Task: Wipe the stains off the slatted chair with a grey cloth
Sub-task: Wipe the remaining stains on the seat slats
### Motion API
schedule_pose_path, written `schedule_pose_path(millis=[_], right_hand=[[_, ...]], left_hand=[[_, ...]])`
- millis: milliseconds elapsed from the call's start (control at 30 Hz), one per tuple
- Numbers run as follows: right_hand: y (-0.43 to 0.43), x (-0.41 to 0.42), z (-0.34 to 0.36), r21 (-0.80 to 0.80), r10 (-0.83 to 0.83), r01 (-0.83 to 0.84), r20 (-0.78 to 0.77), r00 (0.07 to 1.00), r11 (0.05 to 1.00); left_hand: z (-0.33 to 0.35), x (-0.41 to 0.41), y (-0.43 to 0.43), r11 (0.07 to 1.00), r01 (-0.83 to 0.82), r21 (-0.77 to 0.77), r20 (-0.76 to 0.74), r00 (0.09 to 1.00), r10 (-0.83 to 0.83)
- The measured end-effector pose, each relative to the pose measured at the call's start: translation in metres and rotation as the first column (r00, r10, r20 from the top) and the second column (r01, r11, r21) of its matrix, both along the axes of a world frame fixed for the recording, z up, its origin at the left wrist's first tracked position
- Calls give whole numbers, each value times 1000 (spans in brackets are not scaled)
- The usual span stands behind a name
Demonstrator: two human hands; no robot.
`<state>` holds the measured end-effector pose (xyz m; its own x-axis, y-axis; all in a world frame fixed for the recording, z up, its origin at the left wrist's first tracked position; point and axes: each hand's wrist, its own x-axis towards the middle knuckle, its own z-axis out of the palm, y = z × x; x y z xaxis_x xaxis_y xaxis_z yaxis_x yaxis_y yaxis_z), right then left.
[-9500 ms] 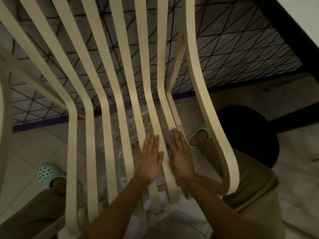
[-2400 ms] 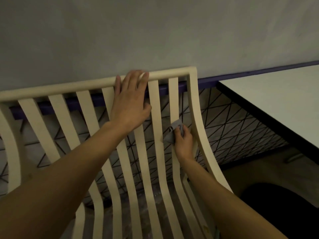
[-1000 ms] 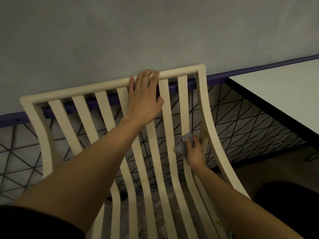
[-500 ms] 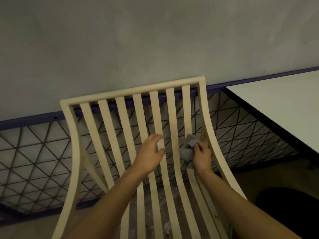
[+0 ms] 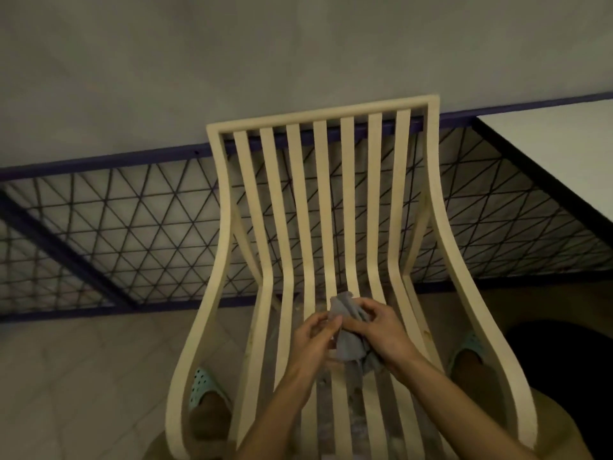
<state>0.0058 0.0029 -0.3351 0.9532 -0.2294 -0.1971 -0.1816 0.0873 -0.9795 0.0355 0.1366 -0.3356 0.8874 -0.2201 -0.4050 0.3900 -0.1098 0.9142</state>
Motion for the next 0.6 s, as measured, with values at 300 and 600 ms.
schedule_pose_path(millis=[300,600], right_hand=[[38,-55,-14,296,29,15,-144,989,955],[55,-99,-28,155,131,-112,-115,985,982]], left_hand=[[0,-62,75,991,-132,-35,-137,983,126],[-23,-111,80,993,-115,26,-96,989,117]])
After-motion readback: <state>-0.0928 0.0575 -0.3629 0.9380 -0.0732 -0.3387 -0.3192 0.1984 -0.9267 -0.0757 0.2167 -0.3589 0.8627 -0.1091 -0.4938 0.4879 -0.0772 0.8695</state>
